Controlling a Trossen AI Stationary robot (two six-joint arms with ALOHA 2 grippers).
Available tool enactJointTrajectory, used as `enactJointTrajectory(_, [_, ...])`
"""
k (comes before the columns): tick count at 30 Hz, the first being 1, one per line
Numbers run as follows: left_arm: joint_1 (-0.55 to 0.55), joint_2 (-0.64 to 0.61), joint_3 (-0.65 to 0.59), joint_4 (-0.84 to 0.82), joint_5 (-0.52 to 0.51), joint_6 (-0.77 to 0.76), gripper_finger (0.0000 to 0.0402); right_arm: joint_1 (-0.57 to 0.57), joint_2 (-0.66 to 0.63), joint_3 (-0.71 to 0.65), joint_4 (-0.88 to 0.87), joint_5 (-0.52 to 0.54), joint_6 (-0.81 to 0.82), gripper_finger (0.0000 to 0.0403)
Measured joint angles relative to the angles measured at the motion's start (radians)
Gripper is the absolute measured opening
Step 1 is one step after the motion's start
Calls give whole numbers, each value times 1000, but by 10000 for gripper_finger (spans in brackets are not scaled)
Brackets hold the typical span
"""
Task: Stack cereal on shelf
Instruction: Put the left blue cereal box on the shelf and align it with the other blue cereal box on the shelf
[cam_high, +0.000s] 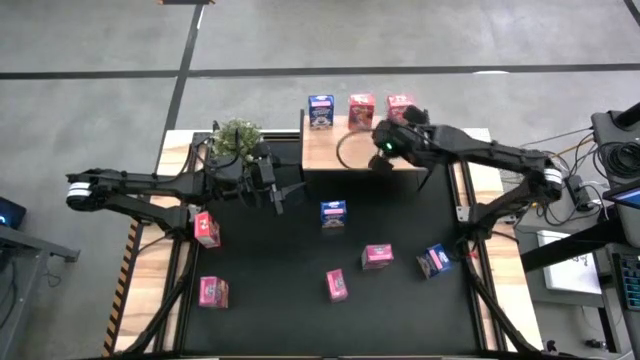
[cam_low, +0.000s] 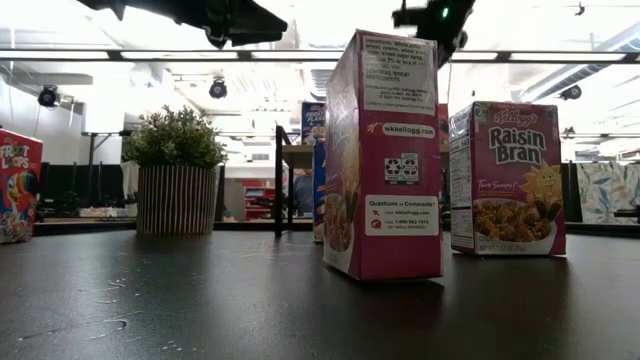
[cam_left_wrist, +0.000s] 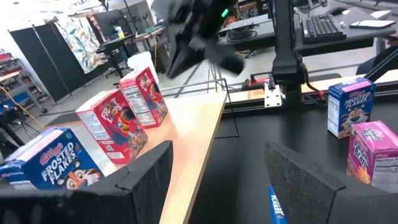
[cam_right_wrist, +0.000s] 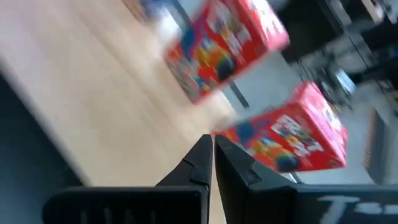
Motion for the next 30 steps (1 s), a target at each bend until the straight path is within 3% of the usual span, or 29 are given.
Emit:
enactJointTrajectory(9, [-10, 56, 0, -8, 182, -97, 236, 267, -177, -263, 422, -1, -32, 9])
enactJointTrajectory(13, [-29, 97, 0, -8, 200, -129, 236, 337, -241, -424, 618, -1, -70, 9])
enactJointTrajectory(21, [-53, 187, 0, -4, 207, -198, 236, 384, -328, -703, 942, -47, -87, 9])
enactJointTrajectory(30, [-52, 311, 76, -26, 206, -230, 257, 384, -354, -873, 1193, -132, -87, 9])
